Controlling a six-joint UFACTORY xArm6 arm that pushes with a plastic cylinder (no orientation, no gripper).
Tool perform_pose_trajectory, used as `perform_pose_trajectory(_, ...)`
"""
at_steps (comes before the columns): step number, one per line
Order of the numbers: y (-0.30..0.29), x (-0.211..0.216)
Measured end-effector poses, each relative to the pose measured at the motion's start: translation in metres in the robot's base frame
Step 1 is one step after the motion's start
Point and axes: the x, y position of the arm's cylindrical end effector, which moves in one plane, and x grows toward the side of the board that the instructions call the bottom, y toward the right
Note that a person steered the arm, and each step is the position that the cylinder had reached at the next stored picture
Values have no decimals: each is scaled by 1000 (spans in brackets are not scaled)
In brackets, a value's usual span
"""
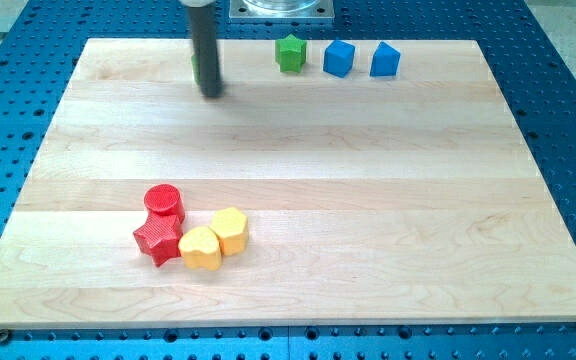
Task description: Move the green circle to the left beside the green star
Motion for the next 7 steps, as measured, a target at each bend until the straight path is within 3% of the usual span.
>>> perform_pose_trajectory(1, -40, -9)
perform_pose_trajectory(3, 81, -35)
perform_pose_trajectory(5, 12, -25)
perform_pose_trajectory(6, 49, -66)
perform_pose_trajectory(7, 51, -64)
